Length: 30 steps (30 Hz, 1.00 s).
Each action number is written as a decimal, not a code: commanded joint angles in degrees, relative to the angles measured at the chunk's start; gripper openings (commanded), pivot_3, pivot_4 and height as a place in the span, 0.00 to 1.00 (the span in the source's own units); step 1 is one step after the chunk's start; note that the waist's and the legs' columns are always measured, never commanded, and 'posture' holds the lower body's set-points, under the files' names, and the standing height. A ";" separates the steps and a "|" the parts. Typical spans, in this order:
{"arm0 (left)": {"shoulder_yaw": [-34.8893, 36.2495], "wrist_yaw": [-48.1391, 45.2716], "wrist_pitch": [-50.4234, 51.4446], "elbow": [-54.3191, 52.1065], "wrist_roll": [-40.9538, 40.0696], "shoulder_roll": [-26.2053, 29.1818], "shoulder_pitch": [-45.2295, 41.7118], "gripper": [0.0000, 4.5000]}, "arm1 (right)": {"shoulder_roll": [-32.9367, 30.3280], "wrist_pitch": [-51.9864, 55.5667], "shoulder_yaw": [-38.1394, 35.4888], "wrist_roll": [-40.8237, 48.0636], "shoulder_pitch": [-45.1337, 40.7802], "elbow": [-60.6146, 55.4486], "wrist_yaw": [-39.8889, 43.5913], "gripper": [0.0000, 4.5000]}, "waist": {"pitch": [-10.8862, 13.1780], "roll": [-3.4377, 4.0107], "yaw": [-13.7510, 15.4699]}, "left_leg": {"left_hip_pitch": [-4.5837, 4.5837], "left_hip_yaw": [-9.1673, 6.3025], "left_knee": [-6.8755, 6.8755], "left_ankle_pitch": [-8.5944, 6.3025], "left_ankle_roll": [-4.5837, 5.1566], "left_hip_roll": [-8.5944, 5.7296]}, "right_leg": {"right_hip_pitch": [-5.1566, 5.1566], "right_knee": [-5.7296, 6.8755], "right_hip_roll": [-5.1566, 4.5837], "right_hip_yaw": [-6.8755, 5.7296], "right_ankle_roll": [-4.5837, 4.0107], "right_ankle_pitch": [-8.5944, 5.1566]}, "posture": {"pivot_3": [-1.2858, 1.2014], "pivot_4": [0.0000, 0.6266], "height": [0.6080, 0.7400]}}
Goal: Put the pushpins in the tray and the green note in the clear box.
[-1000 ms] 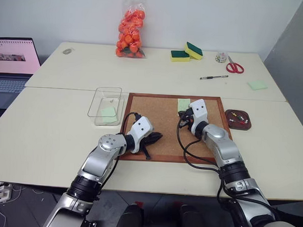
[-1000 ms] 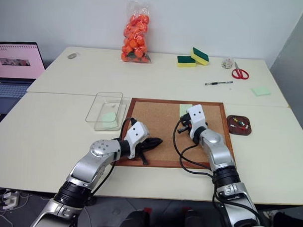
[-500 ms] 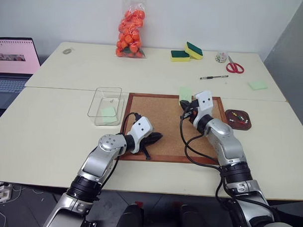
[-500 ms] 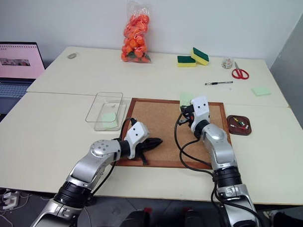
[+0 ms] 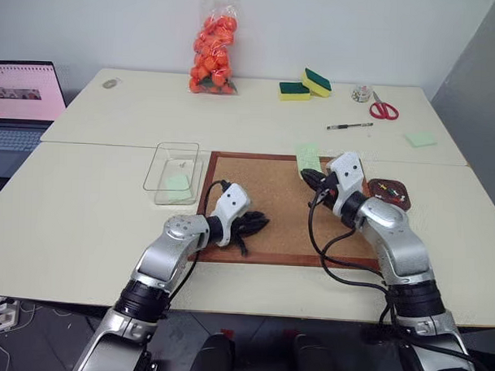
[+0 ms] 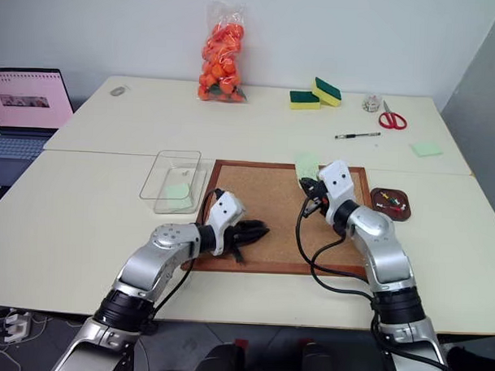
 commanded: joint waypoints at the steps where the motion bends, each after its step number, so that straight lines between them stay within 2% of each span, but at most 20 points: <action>1: 4.81 0.55 6.37 -2.01 -6.31 -1.98 -4.63 0.37 | -1.75 0.12 1.13 0.05 0.71 -5.50 1.86 0.00 | 0.00 0.00 0.01 | 0.00 0.00 0.00 0.00 0.00 0.01 | 0.00 0.00 0.01 0.00 0.00 0.00 | 0.52 0.24 1.00; 9: 11.87 4.01 17.52 -0.12 -14.86 -4.70 -11.94 0.75 | -4.27 -0.26 2.76 -0.72 2.57 -8.83 3.01 0.00 | 0.02 -0.04 -0.11 | -0.01 -0.01 0.00 0.00 -0.01 0.02 | 0.00 -0.02 0.02 0.00 0.00 0.00 | 0.52 0.24 1.00; 14: 15.08 8.39 21.57 2.10 -17.49 -6.98 -14.25 0.99 | -4.29 -0.47 3.46 -1.04 2.93 -9.37 2.75 0.00 | 0.05 -0.08 -0.03 | -0.02 -0.02 0.00 0.01 -0.01 0.02 | 0.00 -0.03 0.02 -0.01 0.00 0.00 | 0.52 0.24 1.00; 22: 19.03 14.92 26.90 5.88 -21.49 -13.18 -16.46 0.99 | -4.59 -1.30 4.83 -2.41 3.38 -10.73 3.46 0.00 | 0.06 -0.10 0.02 | -0.02 -0.02 0.02 0.01 -0.02 0.00 | 0.00 -0.03 0.00 -0.01 0.00 0.00 | 0.52 0.24 1.00; 30: 20.43 19.33 25.35 10.53 -21.55 -16.42 -17.91 0.99 | -4.82 -1.89 5.99 -3.17 3.03 -11.26 3.58 0.00 | 0.06 -0.11 0.04 | -0.01 -0.02 0.02 0.01 -0.03 0.00 | 0.00 -0.04 0.00 0.00 0.00 0.00 | 0.52 0.24 1.00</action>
